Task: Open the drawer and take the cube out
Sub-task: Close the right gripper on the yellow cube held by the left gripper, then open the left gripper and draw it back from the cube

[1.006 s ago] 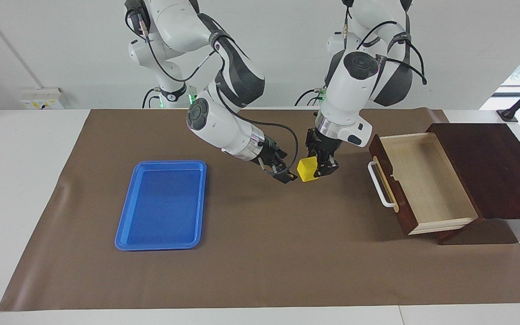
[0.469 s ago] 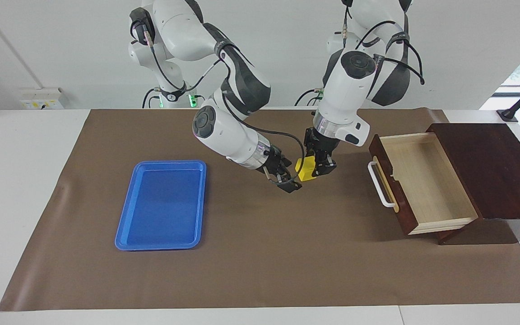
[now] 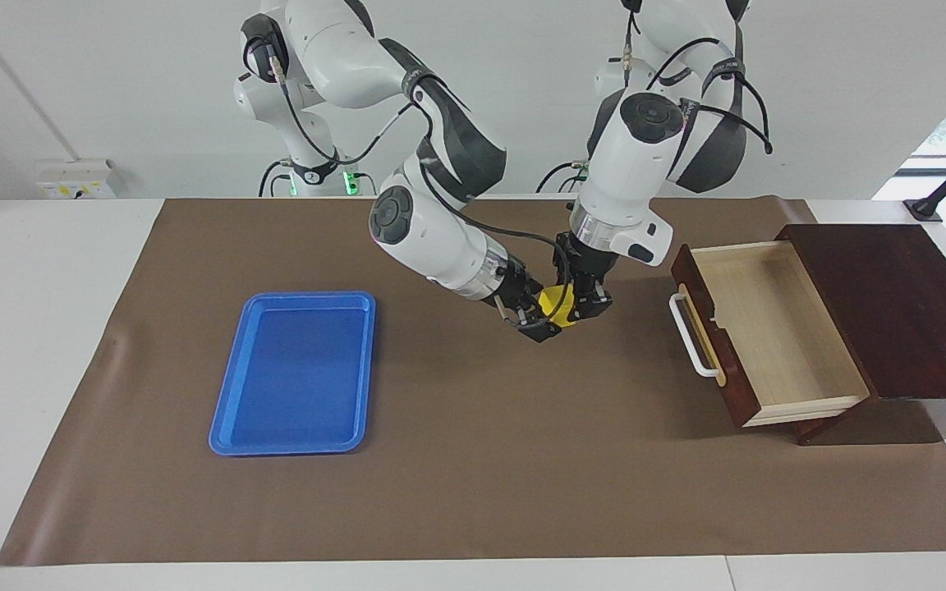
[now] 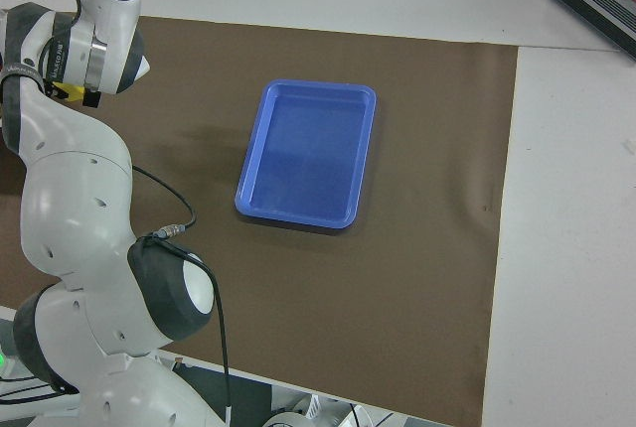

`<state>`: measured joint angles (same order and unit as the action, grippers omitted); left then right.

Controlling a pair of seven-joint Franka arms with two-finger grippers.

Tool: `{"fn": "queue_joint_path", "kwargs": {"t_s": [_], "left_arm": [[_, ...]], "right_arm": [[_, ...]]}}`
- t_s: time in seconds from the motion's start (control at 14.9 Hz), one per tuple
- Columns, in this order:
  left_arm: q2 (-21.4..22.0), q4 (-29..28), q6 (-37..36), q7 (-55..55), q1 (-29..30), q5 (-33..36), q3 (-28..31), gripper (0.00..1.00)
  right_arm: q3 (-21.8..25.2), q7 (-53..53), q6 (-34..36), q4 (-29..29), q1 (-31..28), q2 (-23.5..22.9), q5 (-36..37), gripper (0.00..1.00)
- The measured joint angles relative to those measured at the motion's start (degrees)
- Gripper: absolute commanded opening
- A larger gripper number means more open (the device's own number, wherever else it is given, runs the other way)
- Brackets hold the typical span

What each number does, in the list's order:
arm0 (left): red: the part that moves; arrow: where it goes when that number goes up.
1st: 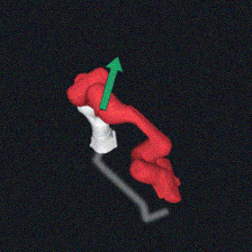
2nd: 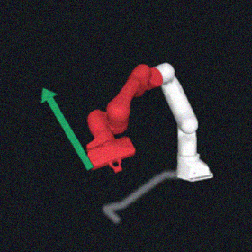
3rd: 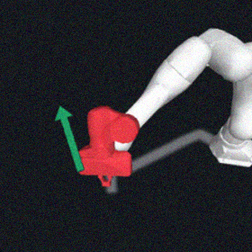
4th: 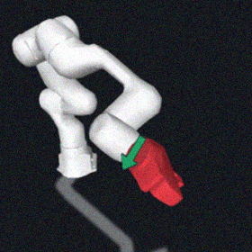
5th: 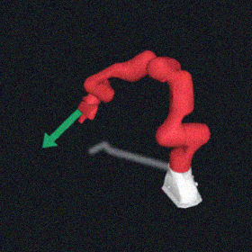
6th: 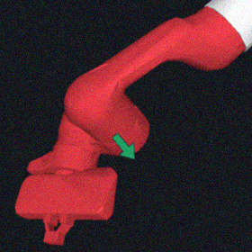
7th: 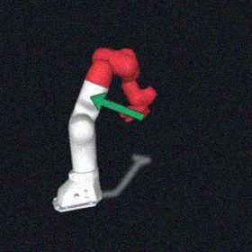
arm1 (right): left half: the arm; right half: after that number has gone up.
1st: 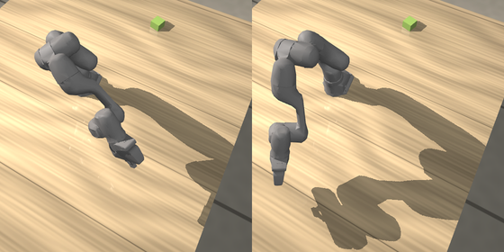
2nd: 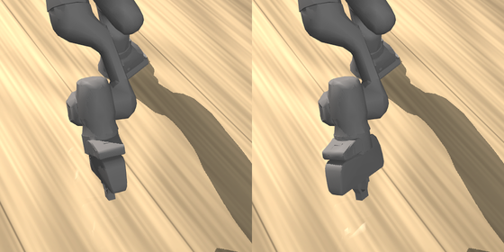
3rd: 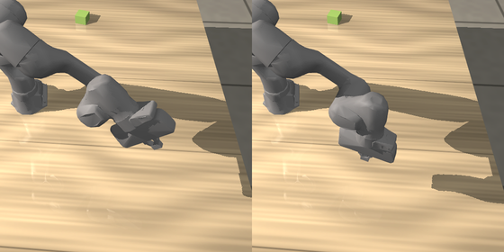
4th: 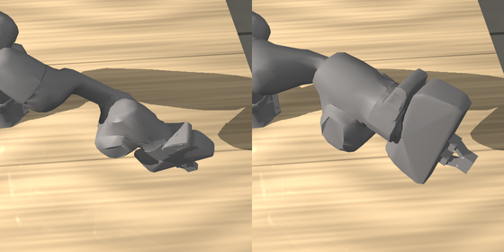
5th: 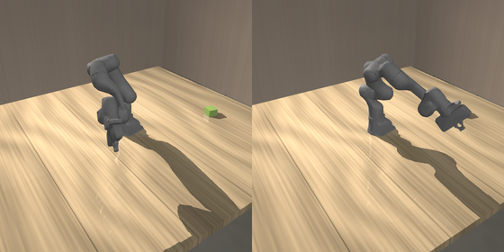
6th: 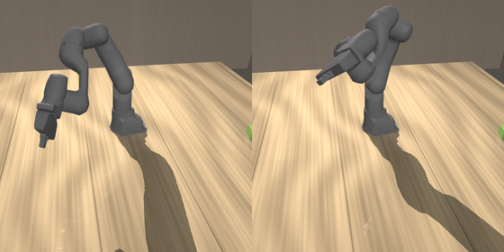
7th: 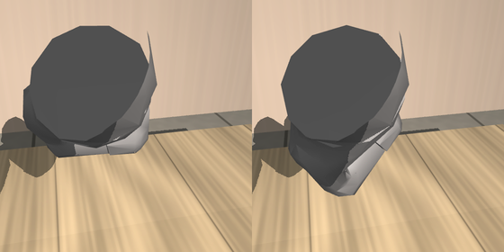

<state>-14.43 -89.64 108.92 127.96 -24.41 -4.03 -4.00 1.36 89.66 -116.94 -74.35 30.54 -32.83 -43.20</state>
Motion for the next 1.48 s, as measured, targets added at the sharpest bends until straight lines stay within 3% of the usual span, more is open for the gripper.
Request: {"fn": "queue_joint_path", "kwargs": {"t_s": [0.2,0.4,0.6,0.8,1.07,1.14,1.21,1.48], "left_arm": [[0.0,0.0,0.0,0.0,0.0,0.0,0.0,0.00],[0.0,0.0,0.1,0.1,0.0,0.0,0.0,0.00],[0.0,-0.1,-0.1,0.1,-0.1,0.0,0.0,0.00],[0.0,-0.4,-0.1,0.1,-0.2,0.2,-0.1,0.00],[0.0,-0.4,0.1,0.1,-0.2,0.2,-0.1,0.00],[0.0,-0.4,0.2,0.1,-0.2,0.2,-0.1,0.40],[0.0,-0.4,0.3,0.1,-0.2,0.2,-0.1,0.98],[0.0,-0.4,0.3,0.1,0.0,0.5,0.5,1.00]], "right_arm": [[0.0,0.0,0.0,0.0,0.1,0.0,0.2,0.86],[0.0,0.0,0.0,0.1,0.1,0.0,0.2,0.72],[0.1,0.0,-0.7,0.2,0.4,-0.1,0.5,0.41],[0.1,0.5,-0.8,0.4,0.5,-0.2,1.4,0.04],[0.1,0.6,-0.8,0.5,0.5,-0.2,1.7,0.00],[0.1,0.6,-0.8,0.6,0.4,-0.2,1.7,0.00],[0.1,0.6,-0.8,0.6,0.4,-0.2,1.7,0.00],[0.2,0.6,-0.8,0.7,0.3,-0.3,2.0,0.00]]}}
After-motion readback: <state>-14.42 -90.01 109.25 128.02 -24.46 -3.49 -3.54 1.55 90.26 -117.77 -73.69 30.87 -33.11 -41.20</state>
